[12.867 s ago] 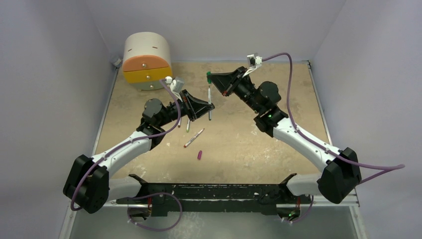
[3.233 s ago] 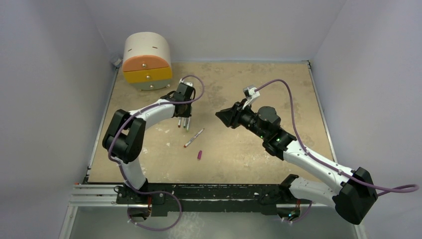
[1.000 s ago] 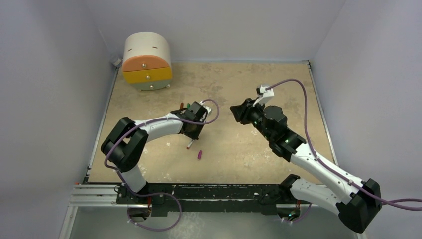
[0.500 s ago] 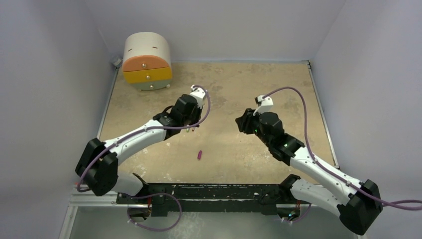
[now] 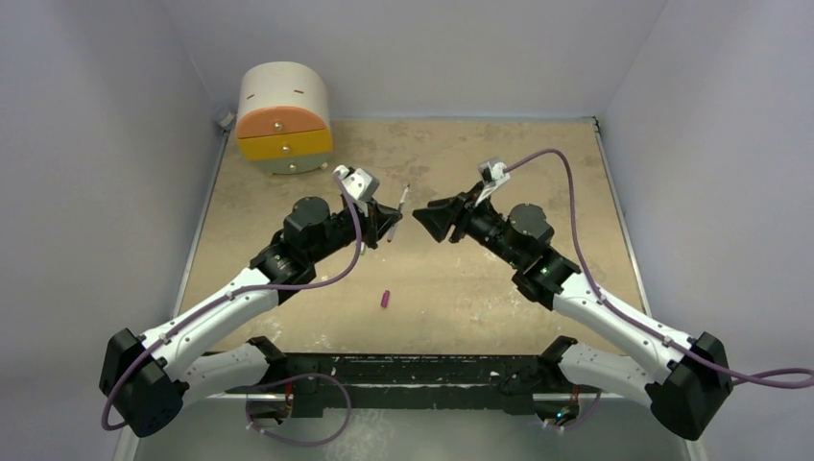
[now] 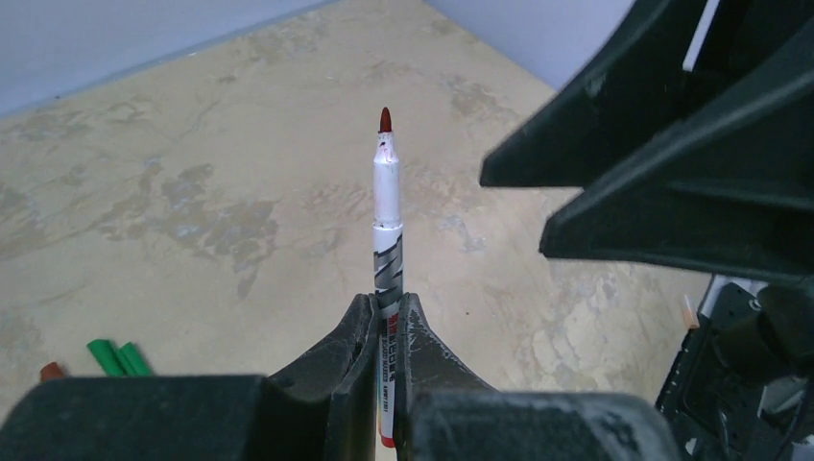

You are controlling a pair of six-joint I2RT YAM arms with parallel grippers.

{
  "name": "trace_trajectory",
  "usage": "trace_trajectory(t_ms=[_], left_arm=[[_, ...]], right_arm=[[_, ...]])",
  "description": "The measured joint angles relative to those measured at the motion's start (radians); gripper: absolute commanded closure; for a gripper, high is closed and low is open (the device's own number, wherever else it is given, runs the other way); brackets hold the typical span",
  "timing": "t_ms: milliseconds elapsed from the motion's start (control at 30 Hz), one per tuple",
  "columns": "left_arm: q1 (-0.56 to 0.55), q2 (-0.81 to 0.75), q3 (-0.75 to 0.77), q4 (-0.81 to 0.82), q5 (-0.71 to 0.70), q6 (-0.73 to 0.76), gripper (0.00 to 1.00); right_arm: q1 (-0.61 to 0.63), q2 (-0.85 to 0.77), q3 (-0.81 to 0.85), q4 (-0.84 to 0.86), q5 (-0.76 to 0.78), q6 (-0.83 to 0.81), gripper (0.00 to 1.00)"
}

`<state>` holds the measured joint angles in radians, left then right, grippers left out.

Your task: Insert the pens into the pen caps

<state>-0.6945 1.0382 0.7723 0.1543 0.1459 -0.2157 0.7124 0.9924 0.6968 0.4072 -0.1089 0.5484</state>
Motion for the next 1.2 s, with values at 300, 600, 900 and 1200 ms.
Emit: trace_trajectory(t_ms=[300, 600, 900, 1200], left_arm=[[0.0, 0.013, -0.003, 0.005, 0.111, 0.01, 1.0], [-0.001, 0.013, -0.003, 0.006, 0.137, 0.019, 1.0], [0.0, 0.013, -0.003, 0.005, 0.148, 0.019, 1.0], [0.0, 0.013, -0.002, 0.002, 0.15, 0.023, 0.74]], right_arm=[[0.0, 0.103, 0.093, 0.121, -0.068, -0.003, 0.47], [0.0, 0.153, 0.106, 0.122, -0.067, -0.007, 0.57], [-0.001, 0.188, 0.12, 0.129, -0.069, -0.007, 1.0], [-0.006, 0.192, 0.121, 0.145, -0.105, 0.03, 1.0]])
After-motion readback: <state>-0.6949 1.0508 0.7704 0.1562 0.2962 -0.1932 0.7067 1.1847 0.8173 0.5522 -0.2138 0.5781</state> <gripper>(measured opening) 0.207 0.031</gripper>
